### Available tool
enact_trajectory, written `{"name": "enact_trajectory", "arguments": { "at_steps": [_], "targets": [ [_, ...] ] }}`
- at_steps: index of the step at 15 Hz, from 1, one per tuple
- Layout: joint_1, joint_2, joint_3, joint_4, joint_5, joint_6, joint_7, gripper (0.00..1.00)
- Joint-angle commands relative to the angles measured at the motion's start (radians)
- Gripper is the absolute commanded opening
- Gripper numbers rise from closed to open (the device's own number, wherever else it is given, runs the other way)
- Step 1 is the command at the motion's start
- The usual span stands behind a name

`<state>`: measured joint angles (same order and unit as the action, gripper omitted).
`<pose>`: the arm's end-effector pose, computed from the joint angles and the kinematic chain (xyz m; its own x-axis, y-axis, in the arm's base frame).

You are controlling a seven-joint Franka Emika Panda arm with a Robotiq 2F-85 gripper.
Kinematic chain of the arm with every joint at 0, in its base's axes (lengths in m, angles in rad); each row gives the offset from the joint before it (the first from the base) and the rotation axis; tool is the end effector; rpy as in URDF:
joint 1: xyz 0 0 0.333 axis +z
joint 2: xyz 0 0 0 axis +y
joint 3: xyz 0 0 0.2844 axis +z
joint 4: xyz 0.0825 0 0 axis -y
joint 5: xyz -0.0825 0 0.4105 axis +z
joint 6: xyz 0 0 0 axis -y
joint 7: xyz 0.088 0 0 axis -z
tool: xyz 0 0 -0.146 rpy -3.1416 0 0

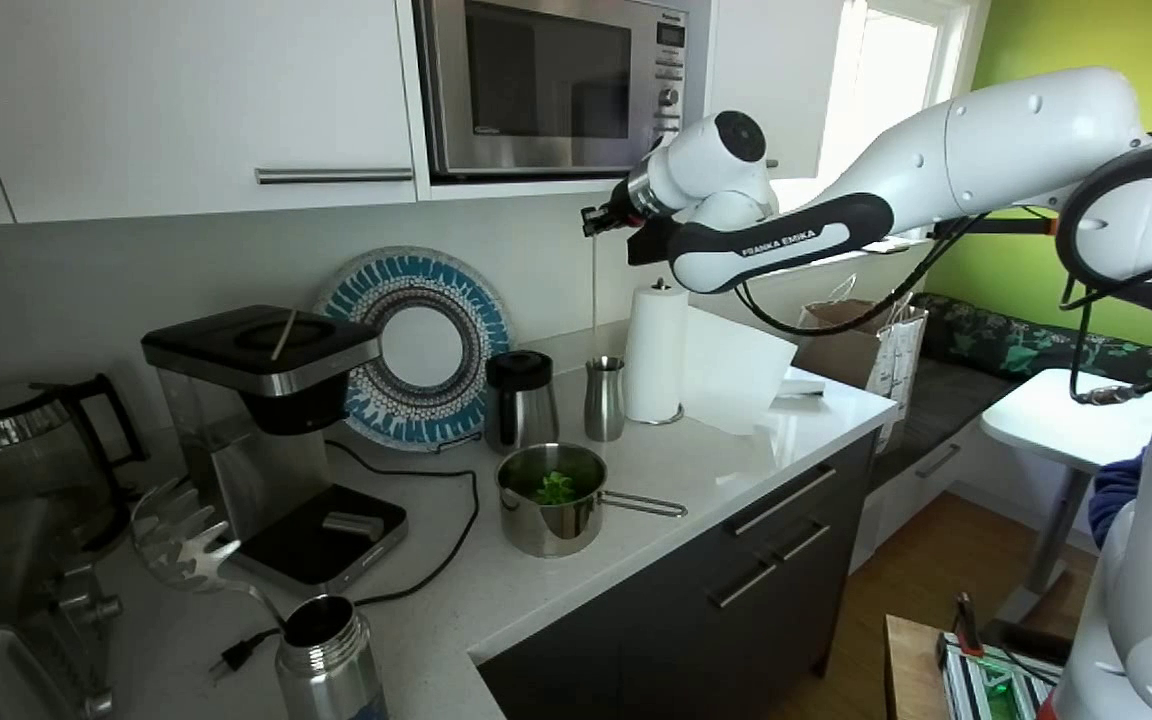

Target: Remove the stick from the pot, then put it in the silver cup

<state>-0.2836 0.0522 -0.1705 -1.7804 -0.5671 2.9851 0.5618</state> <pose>0.6286 -0.2657 0.5978 0.3479 -0.1609 0.9236 -0.5064 -0.8614 0.0407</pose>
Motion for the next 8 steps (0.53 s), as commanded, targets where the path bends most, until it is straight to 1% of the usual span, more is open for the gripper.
{"name": "enact_trajectory", "arguments": {
  "at_steps": [1,3,5,8],
  "targets": [
    [0.000,0.089,-0.048,0.132,-0.152,0.027,0.154,0.02],
    [0.014,0.121,-0.080,0.182,-0.244,0.010,0.246,0.02],
    [0.026,0.148,-0.103,0.207,-0.317,-0.006,0.319,0.02],
    [0.041,0.151,-0.126,0.191,-0.405,-0.022,0.390,0.02]
  ]
}}
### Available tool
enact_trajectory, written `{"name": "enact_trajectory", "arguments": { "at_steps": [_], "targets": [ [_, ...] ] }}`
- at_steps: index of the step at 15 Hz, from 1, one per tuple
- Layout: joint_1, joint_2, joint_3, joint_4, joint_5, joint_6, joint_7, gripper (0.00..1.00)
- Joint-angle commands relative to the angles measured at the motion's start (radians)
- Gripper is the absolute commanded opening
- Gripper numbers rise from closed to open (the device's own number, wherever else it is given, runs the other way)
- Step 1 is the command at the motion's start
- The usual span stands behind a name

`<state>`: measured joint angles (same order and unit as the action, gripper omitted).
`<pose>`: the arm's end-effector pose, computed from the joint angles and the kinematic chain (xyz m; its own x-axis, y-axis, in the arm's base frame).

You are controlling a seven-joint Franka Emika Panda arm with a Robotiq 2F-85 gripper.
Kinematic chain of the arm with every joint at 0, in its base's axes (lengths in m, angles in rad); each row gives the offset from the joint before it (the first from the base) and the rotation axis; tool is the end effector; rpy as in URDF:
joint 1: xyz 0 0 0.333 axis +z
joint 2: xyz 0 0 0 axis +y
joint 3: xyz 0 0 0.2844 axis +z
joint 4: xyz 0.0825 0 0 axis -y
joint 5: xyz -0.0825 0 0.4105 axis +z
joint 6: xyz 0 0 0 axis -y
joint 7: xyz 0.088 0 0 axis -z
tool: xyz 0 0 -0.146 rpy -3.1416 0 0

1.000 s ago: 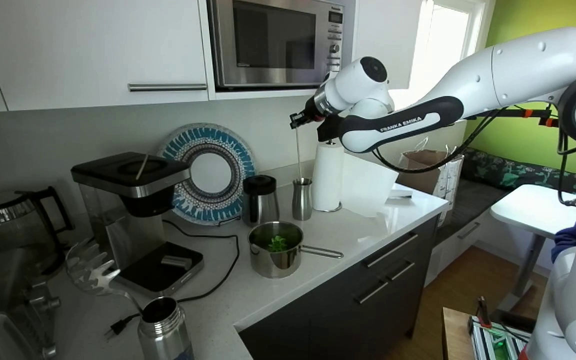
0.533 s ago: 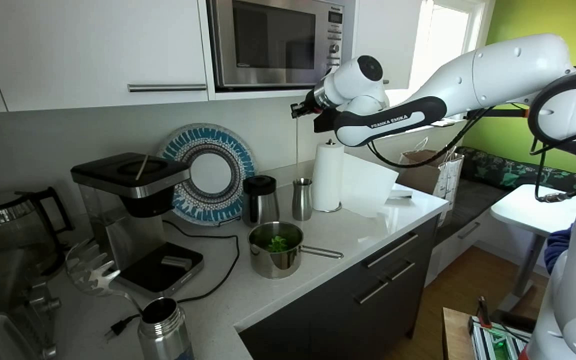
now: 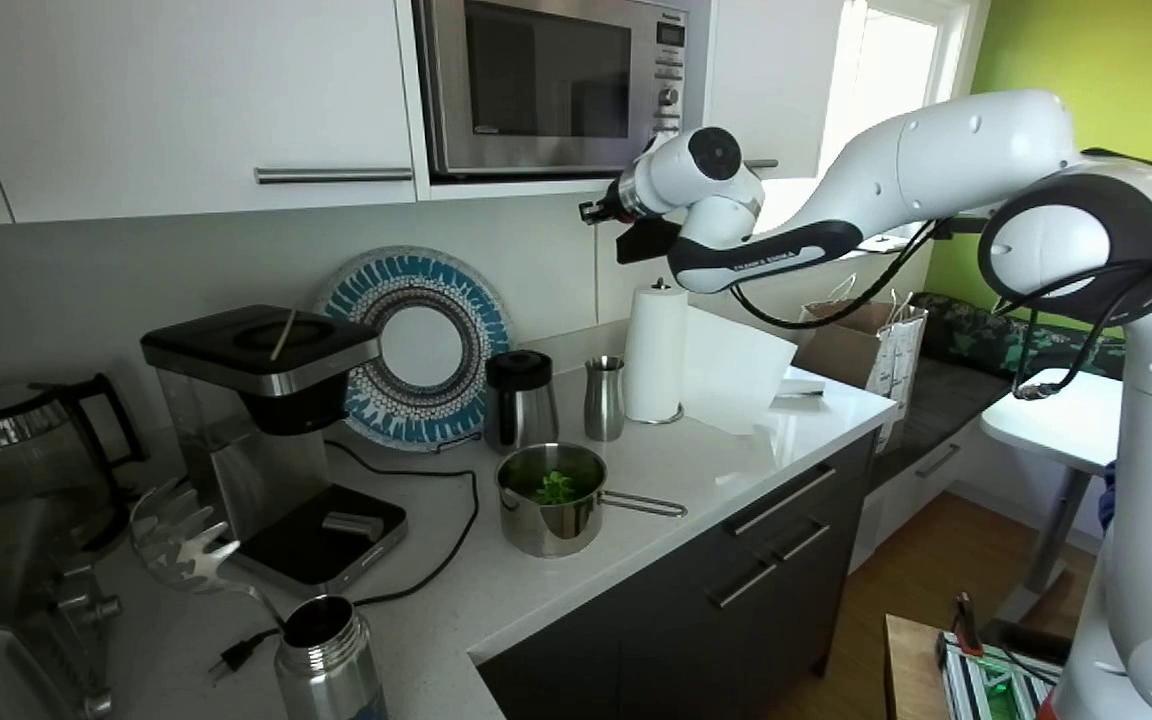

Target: Remove the stick from the pot, then put it in the silver cup

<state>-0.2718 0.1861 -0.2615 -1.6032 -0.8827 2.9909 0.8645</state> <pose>0.6477 -0.3057 0.5967 0.2926 -0.1038 0.9506 -0.5916 -0.8007 0.0947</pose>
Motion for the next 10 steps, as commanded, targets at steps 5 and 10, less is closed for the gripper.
{"name": "enact_trajectory", "arguments": {
  "at_steps": [5,10],
  "targets": [
    [0.059,-0.050,-0.066,-0.065,-0.260,-0.083,0.233,0.02],
    [0.057,-0.129,-0.029,-0.196,-0.240,-0.119,0.209,0.02]
  ]
}}
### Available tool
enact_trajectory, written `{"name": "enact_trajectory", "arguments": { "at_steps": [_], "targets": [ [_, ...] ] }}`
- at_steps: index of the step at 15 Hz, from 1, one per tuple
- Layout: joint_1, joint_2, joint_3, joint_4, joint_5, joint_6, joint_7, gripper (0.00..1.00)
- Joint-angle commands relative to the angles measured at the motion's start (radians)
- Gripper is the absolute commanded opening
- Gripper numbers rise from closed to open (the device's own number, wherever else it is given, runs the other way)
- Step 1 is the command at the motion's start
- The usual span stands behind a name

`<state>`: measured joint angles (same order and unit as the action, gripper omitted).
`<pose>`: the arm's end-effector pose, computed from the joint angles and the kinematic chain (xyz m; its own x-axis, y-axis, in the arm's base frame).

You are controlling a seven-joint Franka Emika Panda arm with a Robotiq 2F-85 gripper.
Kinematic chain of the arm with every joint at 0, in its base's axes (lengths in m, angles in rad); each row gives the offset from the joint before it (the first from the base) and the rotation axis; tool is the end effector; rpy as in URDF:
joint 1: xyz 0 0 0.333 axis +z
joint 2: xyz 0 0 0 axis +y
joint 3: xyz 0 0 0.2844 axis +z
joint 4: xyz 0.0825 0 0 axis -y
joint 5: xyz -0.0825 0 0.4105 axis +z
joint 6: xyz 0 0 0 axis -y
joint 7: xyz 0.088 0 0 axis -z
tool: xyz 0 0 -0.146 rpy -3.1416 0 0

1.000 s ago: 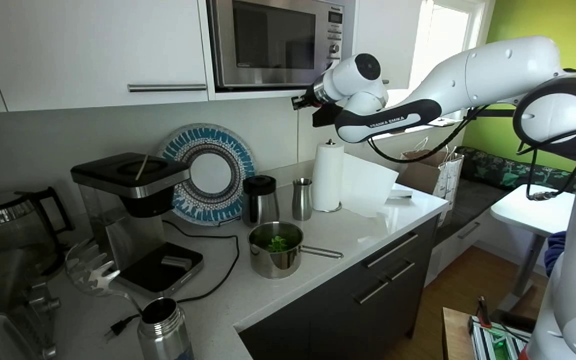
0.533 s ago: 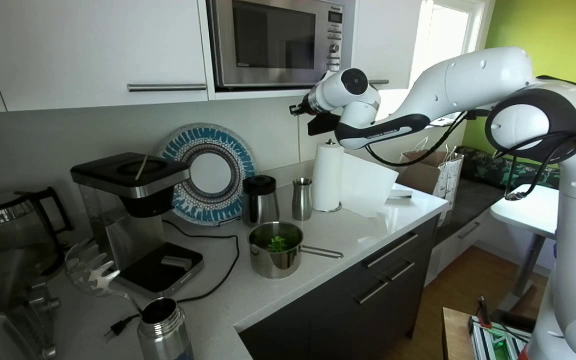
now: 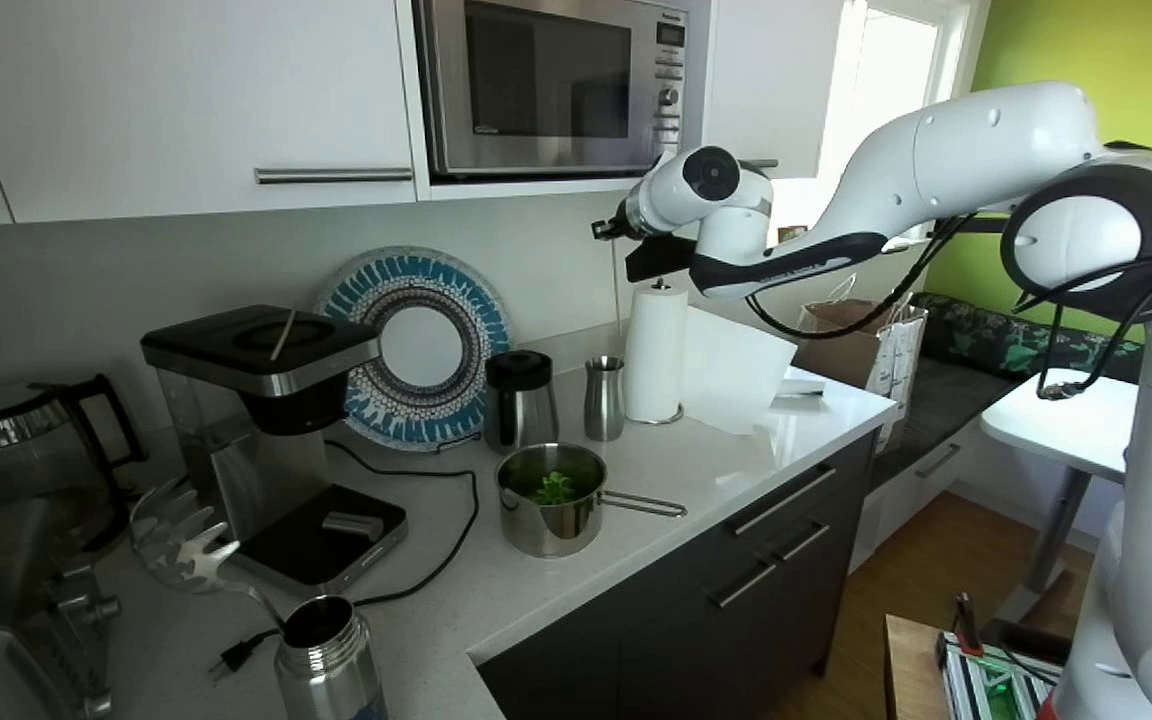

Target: Remove the stick from the pot, then put it in the silver cup

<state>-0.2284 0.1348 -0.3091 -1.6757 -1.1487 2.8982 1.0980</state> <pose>0.6305 -0.3090 0.5701 0.3287 -0.1054 0.9386 -0.6615 -0.7349 0.1491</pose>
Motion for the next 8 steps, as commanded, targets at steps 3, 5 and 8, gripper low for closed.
{"name": "enact_trajectory", "arguments": {
  "at_steps": [3,5,8],
  "targets": [
    [0.014,-0.096,0.033,-0.177,0.046,-0.010,-0.026,0.02],
    [0.012,-0.084,0.037,-0.171,0.036,0.001,-0.005,0.02],
    [0.010,-0.075,0.042,-0.152,0.042,0.002,-0.003,0.02]
  ]
}}
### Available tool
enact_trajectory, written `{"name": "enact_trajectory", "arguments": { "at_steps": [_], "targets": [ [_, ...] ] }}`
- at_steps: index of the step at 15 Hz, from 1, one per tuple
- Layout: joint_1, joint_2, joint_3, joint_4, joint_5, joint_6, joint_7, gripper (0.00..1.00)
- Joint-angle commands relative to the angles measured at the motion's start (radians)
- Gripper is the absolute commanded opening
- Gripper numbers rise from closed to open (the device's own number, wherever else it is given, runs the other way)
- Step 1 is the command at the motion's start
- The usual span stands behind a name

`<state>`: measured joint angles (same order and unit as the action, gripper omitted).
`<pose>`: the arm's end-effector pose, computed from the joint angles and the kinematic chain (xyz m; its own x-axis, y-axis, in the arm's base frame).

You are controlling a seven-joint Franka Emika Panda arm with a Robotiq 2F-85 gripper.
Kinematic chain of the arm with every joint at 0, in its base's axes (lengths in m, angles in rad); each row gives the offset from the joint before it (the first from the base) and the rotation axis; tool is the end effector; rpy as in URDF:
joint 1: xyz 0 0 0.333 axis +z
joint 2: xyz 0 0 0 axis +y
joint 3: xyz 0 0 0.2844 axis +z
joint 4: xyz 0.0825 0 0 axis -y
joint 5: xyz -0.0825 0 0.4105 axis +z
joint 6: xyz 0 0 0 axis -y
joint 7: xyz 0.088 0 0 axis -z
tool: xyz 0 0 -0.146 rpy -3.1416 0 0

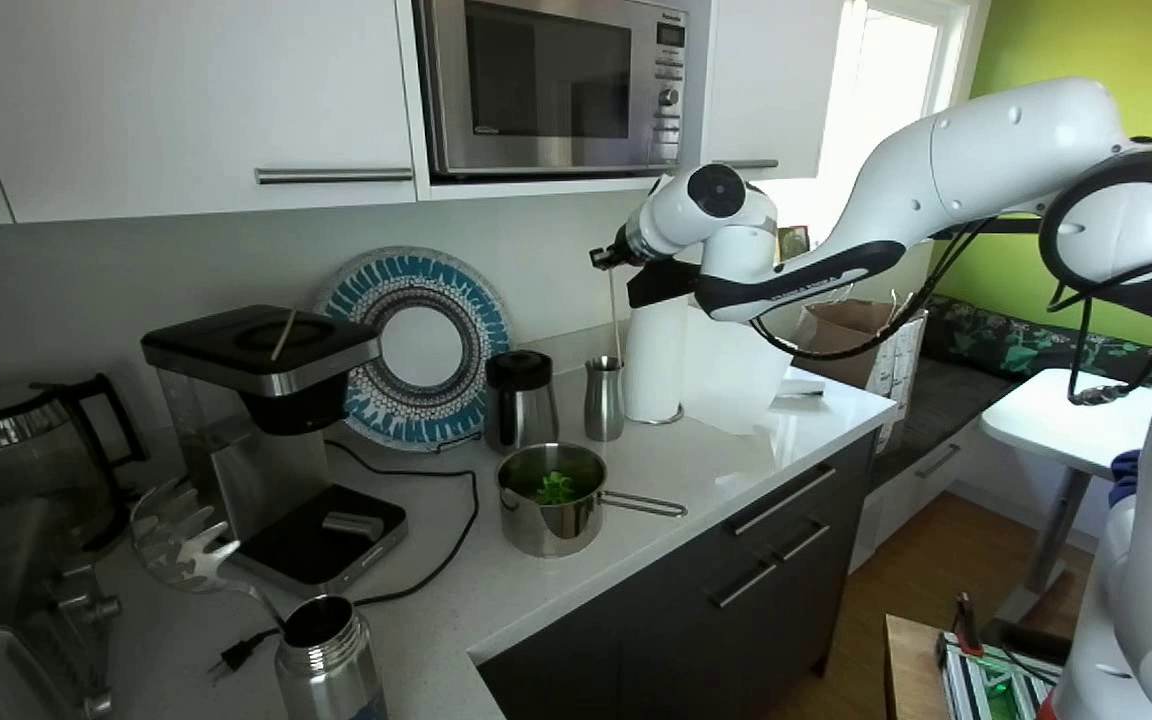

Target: Remove the stick from the pot, then put it in the silver cup

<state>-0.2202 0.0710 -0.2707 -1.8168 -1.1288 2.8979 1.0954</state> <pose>0.6223 -0.2765 0.5317 0.3819 -0.1602 0.9102 -0.6262 -0.7692 0.1273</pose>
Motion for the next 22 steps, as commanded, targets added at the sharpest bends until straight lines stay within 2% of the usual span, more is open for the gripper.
{"name": "enact_trajectory", "arguments": {
  "at_steps": [1,10,11,13,16,17,18,20,22],
  "targets": [
    [0.002,-0.007,0.006,-0.005,0.026,0.004,-0.002,0.02],
    [-0.003,0.094,0.014,0.092,0.035,0.004,0.001,0.02],
    [-0.003,0.106,0.016,0.097,0.042,-0.003,-0.009,0.33],
    [-0.006,0.120,0.019,0.096,0.058,-0.011,-0.029,0.41],
    [-0.006,0.100,0.028,0.089,0.090,-0.012,-0.047,0.63],
    [-0.003,0.054,0.043,0.052,0.119,-0.015,-0.097,0.72],
    [0.006,-0.017,0.069,-0.039,0.185,-0.034,-0.233,0.78],
    [0.024,-0.107,0.096,-0.139,0.235,-0.054,-0.372,0.94],
    [0.037,-0.194,0.111,-0.230,0.299,-0.088,-0.519,1.00]
  ]
}}
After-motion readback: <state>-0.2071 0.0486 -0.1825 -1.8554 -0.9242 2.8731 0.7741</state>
